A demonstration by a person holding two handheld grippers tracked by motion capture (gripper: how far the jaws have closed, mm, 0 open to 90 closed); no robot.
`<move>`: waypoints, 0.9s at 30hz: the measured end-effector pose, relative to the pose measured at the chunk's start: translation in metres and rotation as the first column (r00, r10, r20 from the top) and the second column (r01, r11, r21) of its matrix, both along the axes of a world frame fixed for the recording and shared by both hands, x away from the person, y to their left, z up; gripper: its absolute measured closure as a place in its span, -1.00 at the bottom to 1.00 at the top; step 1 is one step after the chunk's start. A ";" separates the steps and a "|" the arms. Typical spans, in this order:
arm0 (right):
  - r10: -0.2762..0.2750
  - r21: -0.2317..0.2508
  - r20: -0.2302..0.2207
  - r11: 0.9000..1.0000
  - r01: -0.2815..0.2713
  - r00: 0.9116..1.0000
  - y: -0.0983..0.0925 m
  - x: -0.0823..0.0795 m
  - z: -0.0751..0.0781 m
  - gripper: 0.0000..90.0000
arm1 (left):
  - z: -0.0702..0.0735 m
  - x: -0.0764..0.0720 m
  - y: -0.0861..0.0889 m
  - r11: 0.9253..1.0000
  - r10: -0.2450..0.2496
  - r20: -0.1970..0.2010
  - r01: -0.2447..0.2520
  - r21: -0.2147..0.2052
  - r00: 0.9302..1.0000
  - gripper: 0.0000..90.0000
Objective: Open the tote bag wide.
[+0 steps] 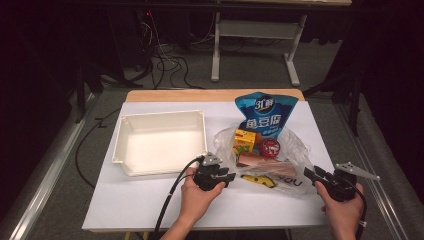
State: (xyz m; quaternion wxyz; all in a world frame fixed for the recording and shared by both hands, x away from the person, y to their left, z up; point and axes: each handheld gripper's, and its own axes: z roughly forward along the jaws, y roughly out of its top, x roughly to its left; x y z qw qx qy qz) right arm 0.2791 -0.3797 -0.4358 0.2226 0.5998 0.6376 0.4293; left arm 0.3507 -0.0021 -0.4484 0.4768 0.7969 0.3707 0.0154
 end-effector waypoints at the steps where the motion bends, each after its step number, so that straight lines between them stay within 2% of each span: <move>1: 0.002 0.000 0.006 1.000 -0.002 1.000 0.003 -0.003 0.003 0.20 | 0.002 0.000 0.001 1.000 -0.009 0.016 0.009 0.011 1.000 0.30; 2: 0.014 0.004 0.006 1.000 -0.014 1.000 0.006 -0.006 0.003 0.20 | 0.003 0.000 0.001 1.000 -0.009 0.029 0.009 0.018 1.000 0.26; 3: 0.030 0.008 -0.017 1.000 -0.030 0.999 0.011 -0.006 0.002 0.18 | 0.003 0.001 -0.001 1.000 -0.006 0.027 0.005 0.018 1.000 0.21; 5: 0.063 -0.020 -0.092 0.998 -0.065 0.994 0.019 -0.004 -0.007 0.24 | -0.001 0.003 -0.005 1.000 0.007 -0.004 -0.007 0.013 1.000 0.19; 6: 0.085 -0.023 -0.113 0.996 -0.088 0.990 0.020 -0.002 -0.012 0.34 | -0.003 0.004 -0.008 1.000 0.025 -0.026 -0.025 0.007 0.999 0.19; 8: 0.097 -0.012 -0.172 0.995 -0.101 0.980 0.024 0.001 -0.020 0.64 | -0.008 0.006 -0.013 0.999 0.046 -0.055 -0.047 -0.011 0.997 0.30; 9: 0.112 -0.021 -0.183 0.993 -0.118 0.977 0.024 0.003 -0.022 0.76 | -0.011 0.008 -0.014 0.999 0.043 -0.059 -0.042 0.005 0.997 0.42; 10: 0.114 -0.023 -0.188 0.992 -0.120 0.975 0.024 0.005 -0.023 0.85 | -0.014 0.010 -0.015 0.999 0.025 -0.068 -0.022 0.045 0.997 0.58; 11: 0.095 -0.033 -0.187 0.994 -0.103 0.978 0.024 0.008 -0.024 0.96 | -0.017 0.011 -0.016 0.998 0.014 -0.085 -0.008 0.066 0.996 0.76; 14: 0.069 -0.046 -0.180 0.996 -0.078 0.981 0.022 0.017 -0.026 1.00 | -0.027 0.013 -0.021 0.993 -0.010 -0.125 0.024 0.111 0.992 0.97; 17: 0.054 -0.060 -0.170 0.996 -0.065 0.984 0.024 0.027 -0.032 1.00 | -0.029 0.014 -0.023 0.994 -0.006 -0.139 0.021 0.105 0.990 1.00; 20: 0.063 -0.025 -0.195 0.997 -0.069 0.979 0.019 0.030 -0.038 0.99 | -0.029 0.013 -0.023 0.994 -0.001 -0.135 0.015 0.107 0.991 1.00; 22: 0.058 0.005 -0.213 0.998 -0.058 0.975 0.014 0.028 -0.036 0.82 | -0.028 0.012 -0.022 0.993 -0.003 -0.122 0.018 0.118 0.993 0.96; 23: 0.075 0.019 -0.197 0.997 -0.072 0.978 0.011 0.024 -0.033 0.74 | -0.027 0.012 -0.019 0.988 -0.032 -0.101 0.047 0.150 0.994 0.90; 24: 0.099 0.041 -0.172 0.995 -0.093 0.980 0.008 0.019 -0.029 0.62 | -0.026 0.011 -0.018 0.987 -0.039 -0.091 0.052 0.150 0.995 0.85; 25: 0.120 0.034 -0.137 0.993 -0.116 0.983 0.006 0.014 -0.024 0.52 | -0.025 0.009 -0.017 0.988 -0.040 -0.081 0.051 0.144 0.996 0.81; 27: 0.117 0.032 -0.062 0.993 -0.115 0.991 0.002 0.003 -0.011 0.44 | -0.023 0.008 -0.015 0.991 -0.038 -0.072 0.047 0.126 0.997 0.70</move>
